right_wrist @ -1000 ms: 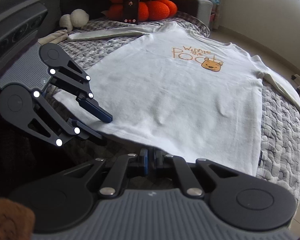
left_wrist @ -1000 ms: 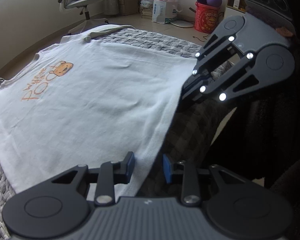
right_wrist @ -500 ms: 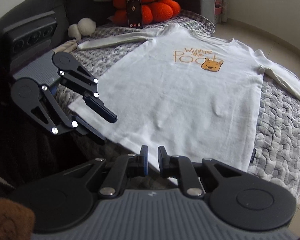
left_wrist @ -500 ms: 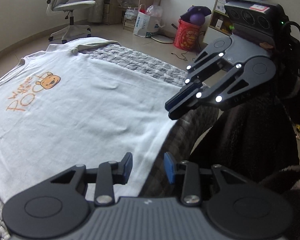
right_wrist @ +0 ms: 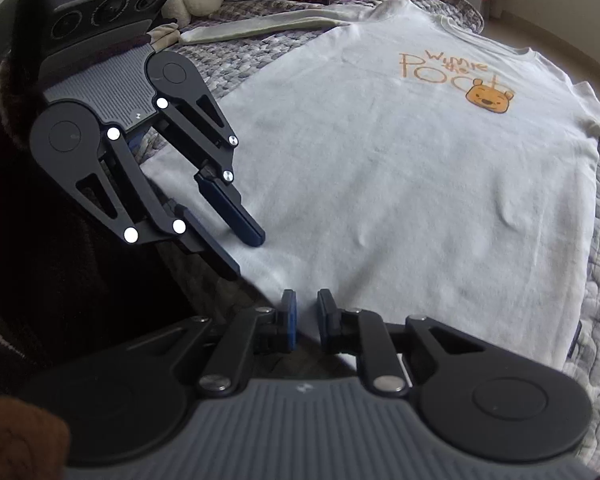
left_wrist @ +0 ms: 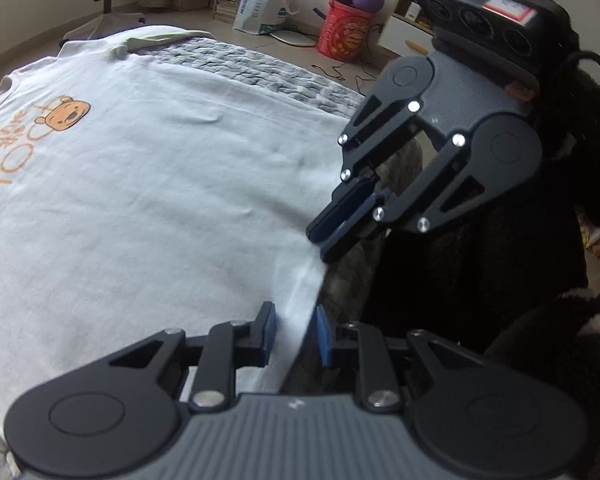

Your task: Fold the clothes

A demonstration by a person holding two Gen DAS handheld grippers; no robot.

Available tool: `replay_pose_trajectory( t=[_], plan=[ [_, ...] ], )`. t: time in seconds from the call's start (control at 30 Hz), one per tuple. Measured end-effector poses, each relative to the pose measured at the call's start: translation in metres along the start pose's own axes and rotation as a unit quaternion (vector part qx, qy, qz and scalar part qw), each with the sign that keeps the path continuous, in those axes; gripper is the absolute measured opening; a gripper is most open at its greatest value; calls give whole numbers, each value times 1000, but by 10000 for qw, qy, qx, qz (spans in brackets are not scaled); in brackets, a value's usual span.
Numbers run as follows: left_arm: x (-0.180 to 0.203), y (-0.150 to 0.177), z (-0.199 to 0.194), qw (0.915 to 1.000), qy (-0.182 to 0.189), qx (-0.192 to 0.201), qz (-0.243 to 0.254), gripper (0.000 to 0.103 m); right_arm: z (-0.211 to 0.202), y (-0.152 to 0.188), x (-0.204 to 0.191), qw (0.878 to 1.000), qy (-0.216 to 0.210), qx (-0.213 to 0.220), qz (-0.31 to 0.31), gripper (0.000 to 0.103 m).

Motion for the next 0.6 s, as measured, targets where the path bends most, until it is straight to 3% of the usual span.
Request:
replay_pose_trajectory(
  t=[0.27, 0.37, 0.47, 0.6],
  plan=[
    [5, -2, -17, 10000, 61, 42, 2, 25, -27, 12, 8, 9999, 126, -25, -53, 17],
    [0, -5, -24, 9999, 11, 138, 0, 30, -36, 11, 27, 9993, 351, 73, 89, 18],
    [-12, -1, -25, 9998, -73, 56, -149, 32, -36, 15, 55, 9972, 611, 25, 422, 29],
    [-18, 16, -28, 9997, -99, -85, -213, 32, -29, 37, 81, 9937, 821, -325, 684, 29]
  ],
)
Point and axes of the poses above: each gripper's, at about its wrist camera, not at the fingertips, and z roughly the way its jaws point, x to its right, y to its underside, the point moved 9 cm from there along z, roughly the way its jaws point, and after that the axes turned 12 degrees about y, right-handed, at the moved point
